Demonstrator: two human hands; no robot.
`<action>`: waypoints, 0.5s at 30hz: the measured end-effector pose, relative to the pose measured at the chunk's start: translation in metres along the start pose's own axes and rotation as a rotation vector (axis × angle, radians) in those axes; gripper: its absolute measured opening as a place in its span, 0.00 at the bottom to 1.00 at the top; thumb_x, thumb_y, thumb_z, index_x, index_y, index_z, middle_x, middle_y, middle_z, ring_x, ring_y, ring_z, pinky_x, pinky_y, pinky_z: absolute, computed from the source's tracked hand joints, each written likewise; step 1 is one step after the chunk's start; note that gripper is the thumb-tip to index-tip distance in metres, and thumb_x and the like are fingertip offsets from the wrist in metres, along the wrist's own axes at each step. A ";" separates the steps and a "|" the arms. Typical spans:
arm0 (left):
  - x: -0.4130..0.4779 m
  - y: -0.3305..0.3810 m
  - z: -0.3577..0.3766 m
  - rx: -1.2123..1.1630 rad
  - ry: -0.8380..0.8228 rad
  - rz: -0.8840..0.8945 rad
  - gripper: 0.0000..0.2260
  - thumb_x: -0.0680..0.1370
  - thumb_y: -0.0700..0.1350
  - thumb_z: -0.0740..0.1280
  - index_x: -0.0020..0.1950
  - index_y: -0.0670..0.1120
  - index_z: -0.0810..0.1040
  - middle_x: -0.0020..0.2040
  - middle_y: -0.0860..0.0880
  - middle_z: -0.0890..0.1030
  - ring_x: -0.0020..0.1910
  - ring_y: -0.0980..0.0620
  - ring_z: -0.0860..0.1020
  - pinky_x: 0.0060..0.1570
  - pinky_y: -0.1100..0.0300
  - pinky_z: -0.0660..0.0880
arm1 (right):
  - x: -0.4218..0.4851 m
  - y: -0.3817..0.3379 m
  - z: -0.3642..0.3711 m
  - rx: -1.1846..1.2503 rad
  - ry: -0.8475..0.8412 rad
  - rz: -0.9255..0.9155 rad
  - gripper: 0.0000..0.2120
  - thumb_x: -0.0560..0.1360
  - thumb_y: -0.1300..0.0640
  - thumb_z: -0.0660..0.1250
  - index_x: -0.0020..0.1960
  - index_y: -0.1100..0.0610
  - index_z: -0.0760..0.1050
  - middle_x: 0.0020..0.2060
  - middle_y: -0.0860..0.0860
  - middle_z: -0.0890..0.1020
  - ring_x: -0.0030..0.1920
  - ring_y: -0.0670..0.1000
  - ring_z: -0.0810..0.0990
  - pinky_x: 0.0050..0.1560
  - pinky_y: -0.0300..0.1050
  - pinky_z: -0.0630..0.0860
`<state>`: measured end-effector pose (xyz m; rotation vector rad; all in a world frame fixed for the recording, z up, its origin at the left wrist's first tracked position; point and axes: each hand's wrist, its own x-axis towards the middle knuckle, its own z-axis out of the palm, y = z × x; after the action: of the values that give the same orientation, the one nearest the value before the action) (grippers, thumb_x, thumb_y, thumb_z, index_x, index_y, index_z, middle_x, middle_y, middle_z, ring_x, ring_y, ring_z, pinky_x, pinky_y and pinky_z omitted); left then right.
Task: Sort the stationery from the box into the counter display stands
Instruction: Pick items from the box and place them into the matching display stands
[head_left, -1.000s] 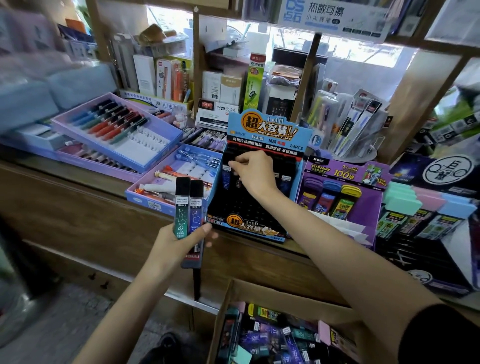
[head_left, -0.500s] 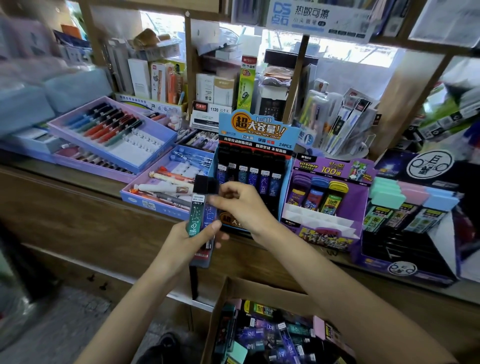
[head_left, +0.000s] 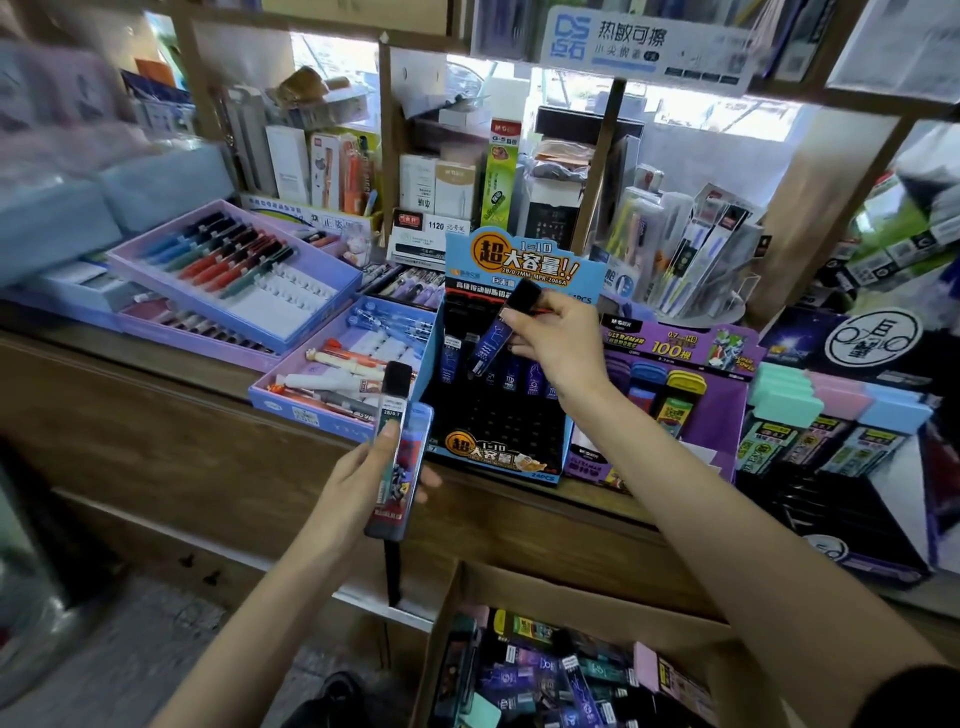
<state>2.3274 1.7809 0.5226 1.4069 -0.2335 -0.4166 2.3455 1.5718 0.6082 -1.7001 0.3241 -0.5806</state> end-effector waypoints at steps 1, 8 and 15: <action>0.000 -0.001 -0.001 -0.001 0.002 0.005 0.22 0.74 0.60 0.59 0.45 0.42 0.79 0.37 0.44 0.84 0.32 0.52 0.80 0.35 0.61 0.76 | 0.001 0.004 0.003 -0.044 0.001 -0.020 0.03 0.74 0.62 0.69 0.47 0.59 0.77 0.40 0.55 0.83 0.40 0.52 0.82 0.40 0.40 0.80; 0.001 -0.005 -0.007 -0.012 -0.023 0.044 0.16 0.72 0.55 0.64 0.51 0.44 0.78 0.39 0.45 0.84 0.34 0.53 0.81 0.35 0.64 0.77 | 0.005 0.017 0.018 -0.259 -0.042 -0.108 0.08 0.73 0.61 0.71 0.51 0.62 0.79 0.44 0.57 0.84 0.44 0.52 0.82 0.49 0.51 0.80; 0.004 -0.010 -0.007 -0.031 -0.045 0.075 0.13 0.72 0.52 0.66 0.52 0.46 0.78 0.38 0.46 0.84 0.34 0.54 0.80 0.35 0.65 0.77 | 0.012 0.024 0.025 -0.313 -0.081 -0.080 0.07 0.73 0.60 0.71 0.49 0.62 0.79 0.43 0.57 0.84 0.45 0.56 0.83 0.46 0.53 0.81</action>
<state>2.3324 1.7846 0.5111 1.3554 -0.3149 -0.3887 2.3717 1.5810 0.5845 -2.0403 0.3015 -0.5374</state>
